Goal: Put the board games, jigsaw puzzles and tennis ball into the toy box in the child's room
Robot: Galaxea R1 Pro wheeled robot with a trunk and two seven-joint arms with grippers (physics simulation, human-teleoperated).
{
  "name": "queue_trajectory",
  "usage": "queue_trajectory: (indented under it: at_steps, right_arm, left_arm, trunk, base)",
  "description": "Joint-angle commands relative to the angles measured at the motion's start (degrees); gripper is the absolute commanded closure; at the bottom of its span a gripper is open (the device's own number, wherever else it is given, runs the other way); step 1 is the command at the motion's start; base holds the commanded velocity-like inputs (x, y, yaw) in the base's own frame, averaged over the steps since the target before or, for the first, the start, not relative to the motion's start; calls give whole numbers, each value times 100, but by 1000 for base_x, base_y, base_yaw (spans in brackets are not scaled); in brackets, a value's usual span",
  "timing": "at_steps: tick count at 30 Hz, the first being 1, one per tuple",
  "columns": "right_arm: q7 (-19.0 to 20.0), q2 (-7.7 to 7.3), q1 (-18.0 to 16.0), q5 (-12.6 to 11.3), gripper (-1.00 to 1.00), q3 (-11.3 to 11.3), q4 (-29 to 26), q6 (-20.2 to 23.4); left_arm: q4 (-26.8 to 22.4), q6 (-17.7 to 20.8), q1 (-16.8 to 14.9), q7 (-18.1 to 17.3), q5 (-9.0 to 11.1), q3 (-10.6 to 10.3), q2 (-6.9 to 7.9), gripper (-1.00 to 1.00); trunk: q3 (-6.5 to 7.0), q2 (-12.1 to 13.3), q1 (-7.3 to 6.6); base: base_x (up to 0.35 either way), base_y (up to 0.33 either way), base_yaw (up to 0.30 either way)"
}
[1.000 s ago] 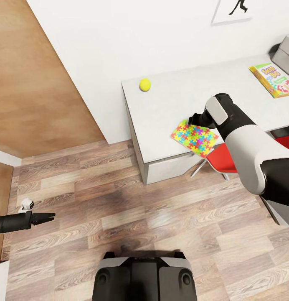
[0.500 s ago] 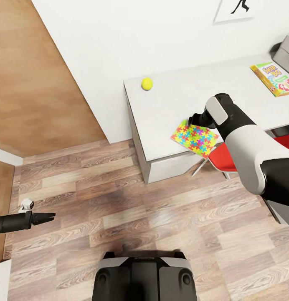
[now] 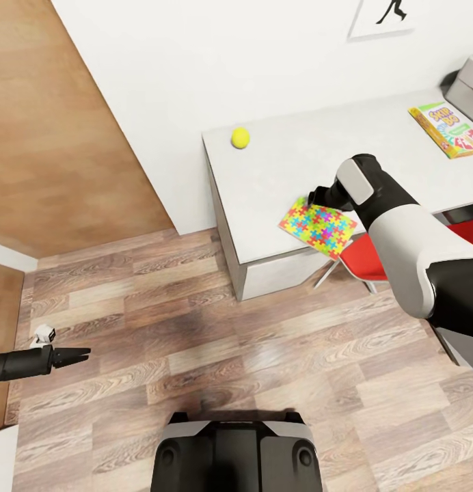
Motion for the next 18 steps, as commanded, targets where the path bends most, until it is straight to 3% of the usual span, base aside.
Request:
queue_trajectory:
  at_steps: [1, 18]
  right_arm:
    - [-45, -9, 0, -120, -100, 45, 102, 24]
    - [-49, -38, -9, -120, -100, 44, 86, 29]
  left_arm:
    - [1, 61, -5, -19, 38, -50, 7, -100]
    - [1, 61, -5, -19, 38, -50, -11, -100]
  trunk:
    - [-1, -7, 5]
    - [144, -7, 5]
  base:
    - [0, 0, -63]
    - [0, 0, -97]
